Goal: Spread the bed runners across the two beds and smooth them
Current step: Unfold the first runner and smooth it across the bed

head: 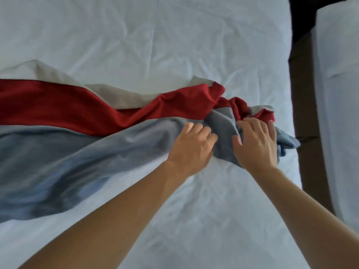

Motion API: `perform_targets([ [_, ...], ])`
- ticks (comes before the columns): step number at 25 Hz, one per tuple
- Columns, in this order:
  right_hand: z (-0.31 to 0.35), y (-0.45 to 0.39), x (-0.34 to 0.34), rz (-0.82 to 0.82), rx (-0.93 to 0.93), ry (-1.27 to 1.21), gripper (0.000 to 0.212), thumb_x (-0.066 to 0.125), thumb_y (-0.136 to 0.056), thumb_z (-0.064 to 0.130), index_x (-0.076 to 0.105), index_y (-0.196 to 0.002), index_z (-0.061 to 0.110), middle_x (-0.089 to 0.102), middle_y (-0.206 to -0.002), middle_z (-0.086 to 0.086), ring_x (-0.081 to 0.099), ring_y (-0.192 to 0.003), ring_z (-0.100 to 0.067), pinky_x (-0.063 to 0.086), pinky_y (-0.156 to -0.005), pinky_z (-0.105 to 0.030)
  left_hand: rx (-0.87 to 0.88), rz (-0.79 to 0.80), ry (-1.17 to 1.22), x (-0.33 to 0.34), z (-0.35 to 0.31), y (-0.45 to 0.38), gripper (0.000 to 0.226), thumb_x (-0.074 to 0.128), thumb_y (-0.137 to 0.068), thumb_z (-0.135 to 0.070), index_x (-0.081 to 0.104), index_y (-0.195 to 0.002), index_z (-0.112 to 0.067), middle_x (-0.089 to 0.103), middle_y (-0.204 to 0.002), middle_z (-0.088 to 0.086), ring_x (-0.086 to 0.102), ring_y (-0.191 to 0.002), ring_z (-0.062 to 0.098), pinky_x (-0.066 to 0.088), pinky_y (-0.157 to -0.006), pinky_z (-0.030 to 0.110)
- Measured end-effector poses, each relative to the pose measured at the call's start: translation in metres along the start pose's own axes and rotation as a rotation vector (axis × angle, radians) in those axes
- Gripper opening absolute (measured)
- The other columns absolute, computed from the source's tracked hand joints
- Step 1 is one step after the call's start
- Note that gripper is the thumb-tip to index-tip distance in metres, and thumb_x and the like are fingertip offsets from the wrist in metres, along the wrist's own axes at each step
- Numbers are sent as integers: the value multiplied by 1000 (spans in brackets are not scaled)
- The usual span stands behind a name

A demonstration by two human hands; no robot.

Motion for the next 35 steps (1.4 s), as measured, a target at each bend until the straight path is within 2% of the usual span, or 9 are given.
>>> perform_targets([
  [3,-76,14,-4,8,110,-20,29,58,-95,21,66,-121,12,64,-126,-9,52,-126,-30,17,-123,-51,39,24,-26,24,-57,-33,31,61,-83,-29,63,-112,-19,62,-104,1,56,-96,23,39,-86,39],
  [7,-140,16,10,35,123,-66,34,65,-89,15,63,-122,16,64,-124,-6,51,-125,-29,21,-121,-53,35,83,-72,53,-109,-79,43,58,-80,-27,59,-122,-18,59,-119,2,55,-109,24,37,-93,41],
  [11,-155,-7,29,63,-2,-129,43,64,-90,17,57,-132,21,63,-124,-3,51,-123,-28,22,-120,-52,-116,-10,-37,64,-115,-105,36,55,-83,-40,66,-113,-22,65,-108,-4,57,-103,21,32,-93,37],
  [18,-162,-39,51,-40,-78,-257,16,55,-96,24,63,-108,17,67,-99,0,57,-105,-27,30,-114,-50,-345,-64,-139,75,-103,-156,43,63,-86,-45,60,-120,-18,63,-117,1,58,-104,25,38,-90,41],
  [22,-185,-46,63,32,24,-304,28,59,-95,30,60,-119,17,69,-111,-2,56,-116,-26,23,-120,-47,-411,73,-200,93,-99,-189,45,64,-86,-45,56,-121,-18,68,-108,2,60,-100,25,34,-89,40],
  [24,-203,-41,73,152,67,-232,32,57,-95,37,60,-120,17,69,-111,-3,55,-119,-27,17,-122,-48,-386,135,-191,105,-107,-203,30,61,-91,-40,61,-112,-19,71,-98,0,62,-94,24,33,-89,39],
  [27,-237,-20,88,326,121,-145,18,49,-99,31,60,-96,17,67,-89,-1,58,-106,-26,12,-123,-48,-288,144,-66,122,-139,-223,14,62,-92,-34,67,-101,-25,73,-92,-4,63,-88,21,32,-88,37],
  [30,-278,-2,88,313,201,-130,14,46,-94,18,50,-80,16,54,-71,1,58,-94,-28,14,-122,-47,-210,117,34,133,-179,-245,10,65,-91,-33,68,-98,-27,72,-88,-7,63,-85,19,34,-87,36],
  [35,-393,47,83,321,467,-92,15,46,-92,18,61,-87,16,65,-78,-6,60,-96,-31,19,-119,-49,-173,74,88,153,-232,-282,15,62,-94,-37,66,-100,-24,71,-90,-6,62,-85,21,35,-89,37],
])
Point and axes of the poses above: each hand's wrist, its own y-axis away from the middle knuckle, its own x-axis out of the palm, z = x × y, the point moved 6 cm from there along -y, towards the middle knuckle
